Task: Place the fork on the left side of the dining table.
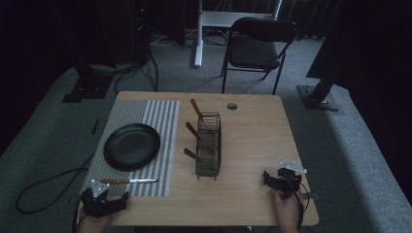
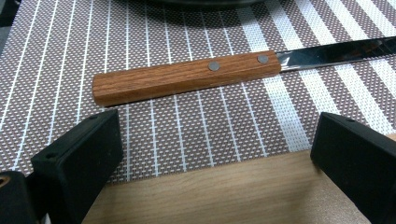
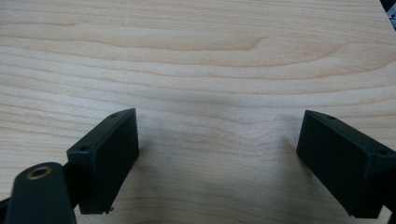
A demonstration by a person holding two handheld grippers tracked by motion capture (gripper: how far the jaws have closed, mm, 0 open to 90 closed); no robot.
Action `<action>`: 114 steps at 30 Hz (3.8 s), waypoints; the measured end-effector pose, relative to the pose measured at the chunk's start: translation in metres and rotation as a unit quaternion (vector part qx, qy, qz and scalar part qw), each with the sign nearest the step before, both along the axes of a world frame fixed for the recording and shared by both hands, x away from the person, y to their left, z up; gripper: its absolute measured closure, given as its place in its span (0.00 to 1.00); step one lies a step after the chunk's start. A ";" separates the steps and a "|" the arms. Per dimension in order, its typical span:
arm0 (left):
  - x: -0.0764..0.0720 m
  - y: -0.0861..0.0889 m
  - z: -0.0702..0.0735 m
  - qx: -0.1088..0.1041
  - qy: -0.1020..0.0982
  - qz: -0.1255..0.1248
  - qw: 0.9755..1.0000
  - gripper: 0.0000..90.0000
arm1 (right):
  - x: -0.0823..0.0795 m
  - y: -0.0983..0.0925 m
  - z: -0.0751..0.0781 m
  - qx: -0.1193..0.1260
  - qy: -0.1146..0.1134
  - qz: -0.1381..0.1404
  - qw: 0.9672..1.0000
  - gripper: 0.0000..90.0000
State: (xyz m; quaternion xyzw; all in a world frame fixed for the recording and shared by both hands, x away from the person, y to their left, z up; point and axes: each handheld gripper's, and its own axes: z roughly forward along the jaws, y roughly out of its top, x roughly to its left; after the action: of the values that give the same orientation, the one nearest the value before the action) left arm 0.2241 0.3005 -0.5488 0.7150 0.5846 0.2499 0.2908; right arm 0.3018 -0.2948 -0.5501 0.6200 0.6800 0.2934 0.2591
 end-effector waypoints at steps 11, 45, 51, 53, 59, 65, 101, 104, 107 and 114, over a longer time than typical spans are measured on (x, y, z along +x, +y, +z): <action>-0.006 0.004 -0.004 -0.007 -0.028 -0.007 1.000 0.03 | 0.000 0.000 0.000 0.000 0.000 0.004 1.000 0.14; -0.010 0.019 0.016 -0.033 -0.002 -0.060 0.998 0.06 | 0.000 0.000 0.000 0.000 0.000 0.004 1.000 0.14; -0.007 -0.001 0.033 -0.051 -0.020 -0.098 0.994 0.06 | 0.000 0.000 0.000 0.000 0.000 0.004 1.000 0.14; -0.005 -0.011 0.039 -0.052 -0.026 -0.115 0.992 0.06 | 0.000 0.000 0.000 0.000 0.000 0.004 1.000 0.14; 0.006 -0.034 0.052 -0.052 -0.033 -0.152 0.986 0.06 | 0.000 0.000 0.000 0.000 0.000 0.004 1.000 0.14; 0.024 -0.051 0.066 -0.058 -0.046 -0.176 0.982 0.06 | 0.000 0.000 0.000 -0.001 0.000 0.005 1.000 0.14; 0.139 -0.148 0.159 -0.081 -0.095 -0.267 0.955 0.08 | 0.000 0.000 0.000 -0.002 -0.002 0.008 1.000 0.14; 0.143 -0.156 0.162 -0.084 -0.089 -0.274 0.954 0.08 | 0.000 0.000 0.000 -0.002 -0.002 0.008 1.000 0.14; 0.151 -0.170 0.160 -0.078 -0.076 -0.278 0.954 0.08 | 0.000 0.000 0.000 -0.001 -0.002 0.008 1.000 0.14; 0.161 -0.187 0.150 -0.069 -0.055 -0.269 0.959 0.23 | 0.000 0.000 0.000 -0.001 -0.001 0.009 1.000 0.14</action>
State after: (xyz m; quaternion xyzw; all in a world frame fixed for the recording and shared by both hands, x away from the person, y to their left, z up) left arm 0.3855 0.1140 -0.3983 0.8093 0.3691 0.1604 0.4279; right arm 0.3022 -0.2948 -0.5503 0.6134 0.6854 0.2955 0.2581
